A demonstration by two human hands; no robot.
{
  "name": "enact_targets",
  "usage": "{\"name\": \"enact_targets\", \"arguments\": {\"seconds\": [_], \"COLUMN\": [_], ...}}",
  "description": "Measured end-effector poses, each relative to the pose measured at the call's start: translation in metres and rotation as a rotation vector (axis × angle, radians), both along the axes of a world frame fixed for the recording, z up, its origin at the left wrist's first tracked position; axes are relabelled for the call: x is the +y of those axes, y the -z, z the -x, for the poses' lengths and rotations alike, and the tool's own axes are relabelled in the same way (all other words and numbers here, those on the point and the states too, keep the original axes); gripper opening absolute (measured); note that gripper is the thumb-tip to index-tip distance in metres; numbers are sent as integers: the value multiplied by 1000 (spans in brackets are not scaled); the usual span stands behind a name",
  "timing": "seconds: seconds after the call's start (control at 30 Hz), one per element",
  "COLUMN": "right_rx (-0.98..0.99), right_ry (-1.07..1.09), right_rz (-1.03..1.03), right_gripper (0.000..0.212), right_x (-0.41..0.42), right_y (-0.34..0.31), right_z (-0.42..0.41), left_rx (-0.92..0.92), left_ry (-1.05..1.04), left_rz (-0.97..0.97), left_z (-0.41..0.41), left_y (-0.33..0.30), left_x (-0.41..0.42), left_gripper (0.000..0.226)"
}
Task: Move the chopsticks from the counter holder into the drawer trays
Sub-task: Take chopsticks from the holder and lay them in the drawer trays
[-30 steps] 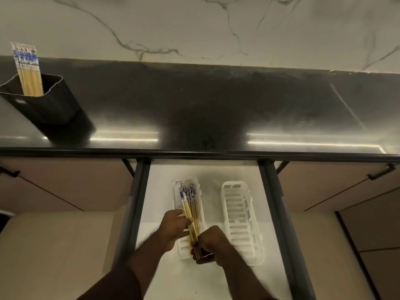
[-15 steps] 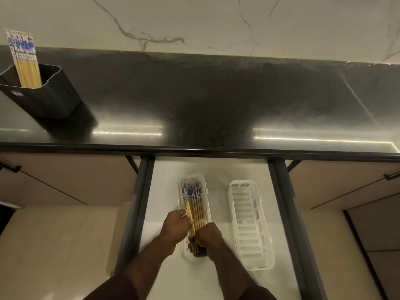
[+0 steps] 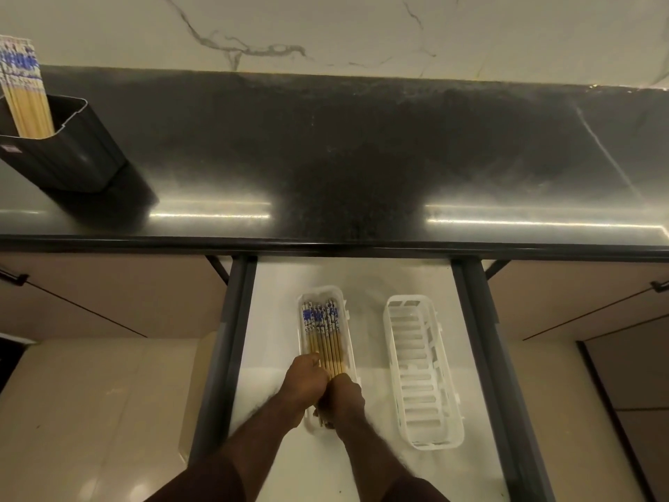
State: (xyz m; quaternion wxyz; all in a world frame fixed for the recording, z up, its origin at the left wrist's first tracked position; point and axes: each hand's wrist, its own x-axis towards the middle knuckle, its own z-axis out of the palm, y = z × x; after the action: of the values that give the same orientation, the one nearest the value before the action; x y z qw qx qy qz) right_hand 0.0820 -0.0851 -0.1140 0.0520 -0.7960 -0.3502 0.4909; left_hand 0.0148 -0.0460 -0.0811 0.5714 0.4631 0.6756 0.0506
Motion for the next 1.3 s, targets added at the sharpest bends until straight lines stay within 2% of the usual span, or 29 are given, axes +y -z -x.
{"name": "enact_targets", "arguments": {"seconds": [0.13,0.33,0.67,0.97,1.07,1.3], "right_rx": [-119,-124,-63,-95,-130,-143], "right_ry": [-141,-109,-42,-97,-126,74], "right_rz": [-27,-64,-79,-88,-154,-458], "right_gripper": [36,38,37,36,34,23], "right_x": [-2,-3,-6,-7,-5,11], "right_y": [1,3,-1,-15,-27,-83], "right_z": [1,3,2,-7,-14,-29], "left_rx": [-23,-38,-96,-169,-224,-306], "left_ry": [-34,-94,-211,-288,-310,-330], "left_rz": [56,109,132,165,161,64], "left_z": [-5,-5,-6,-6,-2,13], "left_y": [5,9,3,-4,-11,-44], "left_x": [-1,-1,0,-3,-4,-2], "left_gripper": [34,30,43,51,47,22]}}
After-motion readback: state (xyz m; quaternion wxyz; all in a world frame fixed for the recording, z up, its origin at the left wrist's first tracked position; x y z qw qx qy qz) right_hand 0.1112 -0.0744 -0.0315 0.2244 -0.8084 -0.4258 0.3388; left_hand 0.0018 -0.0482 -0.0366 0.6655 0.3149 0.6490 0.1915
